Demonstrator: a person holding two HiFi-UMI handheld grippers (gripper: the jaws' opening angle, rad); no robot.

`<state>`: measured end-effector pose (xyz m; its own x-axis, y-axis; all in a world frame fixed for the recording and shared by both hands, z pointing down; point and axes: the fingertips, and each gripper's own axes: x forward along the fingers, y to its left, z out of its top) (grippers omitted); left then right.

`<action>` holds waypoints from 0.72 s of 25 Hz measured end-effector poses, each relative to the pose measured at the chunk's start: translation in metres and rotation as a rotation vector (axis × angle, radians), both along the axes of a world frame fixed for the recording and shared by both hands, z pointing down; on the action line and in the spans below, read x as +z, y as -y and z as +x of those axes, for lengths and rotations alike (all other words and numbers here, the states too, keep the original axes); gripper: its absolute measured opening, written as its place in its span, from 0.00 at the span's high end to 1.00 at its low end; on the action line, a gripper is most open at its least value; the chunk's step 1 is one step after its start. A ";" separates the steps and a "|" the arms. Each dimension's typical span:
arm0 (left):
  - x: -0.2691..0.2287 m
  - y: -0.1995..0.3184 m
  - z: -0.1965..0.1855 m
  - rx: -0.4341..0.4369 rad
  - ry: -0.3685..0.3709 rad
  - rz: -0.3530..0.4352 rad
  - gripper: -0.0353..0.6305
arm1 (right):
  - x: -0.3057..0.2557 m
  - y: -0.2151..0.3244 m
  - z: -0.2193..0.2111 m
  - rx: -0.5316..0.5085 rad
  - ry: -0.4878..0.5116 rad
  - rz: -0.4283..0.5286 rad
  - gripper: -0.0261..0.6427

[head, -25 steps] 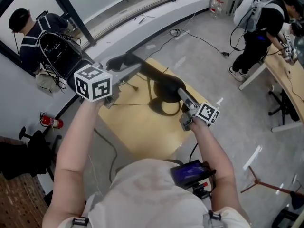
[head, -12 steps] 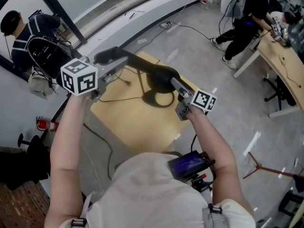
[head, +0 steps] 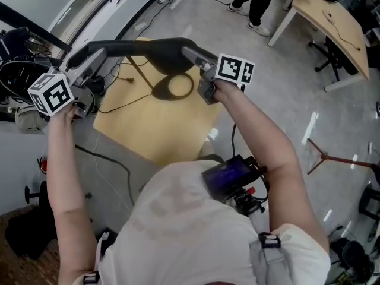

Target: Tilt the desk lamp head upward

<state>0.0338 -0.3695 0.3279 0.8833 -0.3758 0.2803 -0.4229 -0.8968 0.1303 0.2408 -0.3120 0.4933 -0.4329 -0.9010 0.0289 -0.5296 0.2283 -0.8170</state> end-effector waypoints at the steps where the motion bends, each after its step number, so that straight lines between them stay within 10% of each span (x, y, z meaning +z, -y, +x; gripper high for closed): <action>1: 0.002 -0.001 -0.001 0.009 0.009 0.006 0.56 | -0.002 0.001 0.002 0.009 -0.002 -0.001 0.50; 18: 0.024 -0.001 -0.019 0.061 -0.012 -0.020 0.55 | -0.043 -0.001 0.015 0.068 -0.117 0.006 0.50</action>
<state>0.0146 -0.3683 0.3522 0.9077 -0.3157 0.2763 -0.3659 -0.9179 0.1535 0.2560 -0.3105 0.4500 -0.3648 -0.9284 0.0705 -0.6359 0.1931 -0.7472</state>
